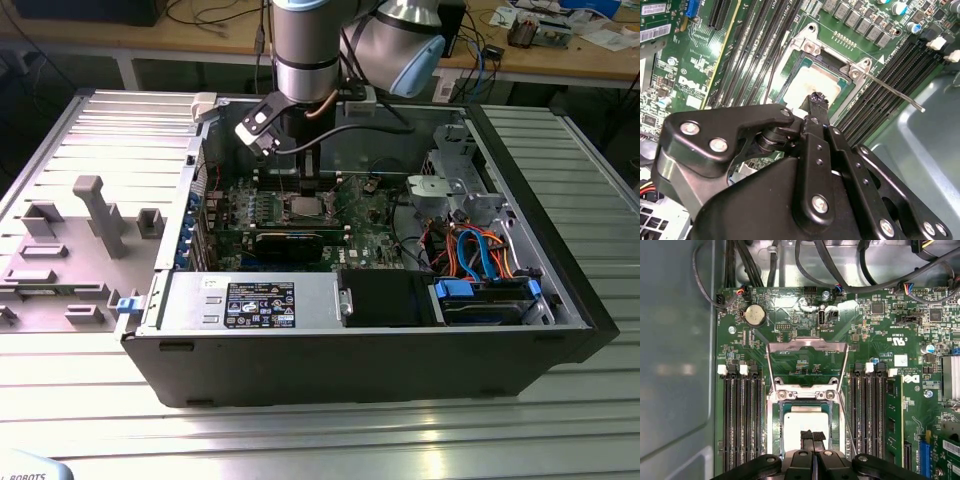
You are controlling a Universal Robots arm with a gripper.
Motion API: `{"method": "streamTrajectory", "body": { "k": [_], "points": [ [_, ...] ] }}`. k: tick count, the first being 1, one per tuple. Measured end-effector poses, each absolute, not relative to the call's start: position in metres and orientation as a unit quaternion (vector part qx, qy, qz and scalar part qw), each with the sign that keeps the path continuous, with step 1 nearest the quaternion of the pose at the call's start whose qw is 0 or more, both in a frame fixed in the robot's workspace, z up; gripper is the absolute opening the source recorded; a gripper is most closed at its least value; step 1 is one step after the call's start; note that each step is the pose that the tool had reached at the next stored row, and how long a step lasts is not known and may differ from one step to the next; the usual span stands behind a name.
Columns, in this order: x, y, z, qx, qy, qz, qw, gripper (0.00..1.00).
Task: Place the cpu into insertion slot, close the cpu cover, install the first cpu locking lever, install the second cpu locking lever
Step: 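Close the cpu cover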
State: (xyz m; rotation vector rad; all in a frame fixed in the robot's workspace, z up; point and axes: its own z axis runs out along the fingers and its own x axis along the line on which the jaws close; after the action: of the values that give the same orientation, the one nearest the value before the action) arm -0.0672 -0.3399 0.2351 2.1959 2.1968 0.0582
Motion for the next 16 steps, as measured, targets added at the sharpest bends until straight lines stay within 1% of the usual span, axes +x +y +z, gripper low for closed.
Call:
{"method": "streamTrajectory", "body": {
  "k": [16],
  "points": [
    [-0.0671,-0.3399,0.2436,0.707,0.707,0.017,0.02,0.11]
  ]
}}
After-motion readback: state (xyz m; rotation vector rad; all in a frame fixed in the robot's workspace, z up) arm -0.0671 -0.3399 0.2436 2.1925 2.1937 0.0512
